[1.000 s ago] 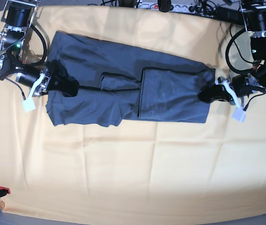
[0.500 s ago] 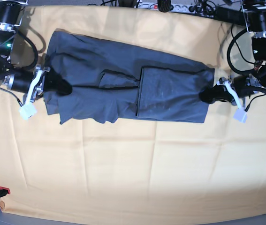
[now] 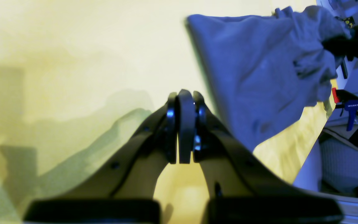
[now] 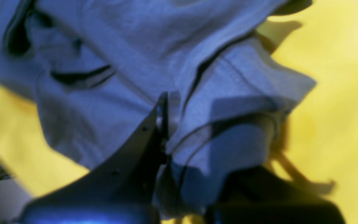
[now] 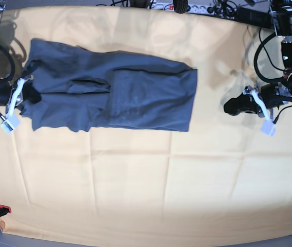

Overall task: Fold the T-shirt properly
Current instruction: 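Lift the strip's end with the right gripper and fold it over toward the left gripper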

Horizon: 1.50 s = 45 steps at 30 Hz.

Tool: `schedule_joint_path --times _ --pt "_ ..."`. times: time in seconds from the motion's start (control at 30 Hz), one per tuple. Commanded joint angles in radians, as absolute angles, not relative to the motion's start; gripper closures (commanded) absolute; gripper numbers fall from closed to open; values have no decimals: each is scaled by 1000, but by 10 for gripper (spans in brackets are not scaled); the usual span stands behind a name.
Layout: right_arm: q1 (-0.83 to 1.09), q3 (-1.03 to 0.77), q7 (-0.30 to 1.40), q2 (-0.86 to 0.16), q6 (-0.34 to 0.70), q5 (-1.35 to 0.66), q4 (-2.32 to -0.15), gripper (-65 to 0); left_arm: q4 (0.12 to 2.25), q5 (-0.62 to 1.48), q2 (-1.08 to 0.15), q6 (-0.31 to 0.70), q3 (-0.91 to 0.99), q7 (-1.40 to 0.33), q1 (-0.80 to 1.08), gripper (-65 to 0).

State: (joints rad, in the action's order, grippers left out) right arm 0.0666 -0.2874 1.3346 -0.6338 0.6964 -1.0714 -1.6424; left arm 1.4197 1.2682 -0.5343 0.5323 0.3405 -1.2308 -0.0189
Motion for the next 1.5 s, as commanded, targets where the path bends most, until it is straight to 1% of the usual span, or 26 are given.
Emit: schedule_joint_path --times 0.0,0.07,0.17,0.27,0.33,0.5,0.63,0.8,0.9,1.1,1.23,1.33,1.47 --pt "46 -296 1303 -671 698 -1050 -1656 0 1433 1296 -554 539 350 -1216 -33 0" --pt "31 -297 1281 -695 646 -998 -1656 0 1434 1296 -554 539 350 -1216 -33 0" --pt "12 -307 1227 -712 516 -992 -1657 0 1434 1296 -554 539 350 -1216 -33 0" --pt "-2 -309 1227 -681 506 -1014 -1660 0 1433 1297 -554 539 350 -1215 -33 0" --pt "-2 -309 1252 -633 512 -1082 -1662 0 1433 1297 -554 539 350 -1215 -33 0" --pt "-3 -309 1347 -476 590 -1295 -1662 0 1433 1299 -554 539 350 -1215 -33 0" --pt "-7 -309 1377 -370 658 -1454 -1662 0 1433 1299 -554 539 350 -1215 -33 0" --pt "-45 -307 1390 -232 672 -1466 -1662 0 1434 1299 -554 539 350 -1215 -33 0" --pt "-68 -307 1396 -166 673 -1466 -1662 0 1434 1299 -554 539 350 -1215 -33 0" --pt "-97 -306 1396 -106 655 -1484 -1662 0 1433 1299 -554 539 350 -1216 -32 0" --pt "-97 -296 1396 -75 693 -1484 -1662 0 1433 1299 -554 539 350 -1215 -30 0" --pt "-96 -246 1396 -60 693 -1484 -1662 0 1433 1300 -553 539 350 -1212 -31 0" --pt "-97 -129 1396 -60 698 -1484 -1662 0 1433 1299 -549 539 350 -1212 -30 0"
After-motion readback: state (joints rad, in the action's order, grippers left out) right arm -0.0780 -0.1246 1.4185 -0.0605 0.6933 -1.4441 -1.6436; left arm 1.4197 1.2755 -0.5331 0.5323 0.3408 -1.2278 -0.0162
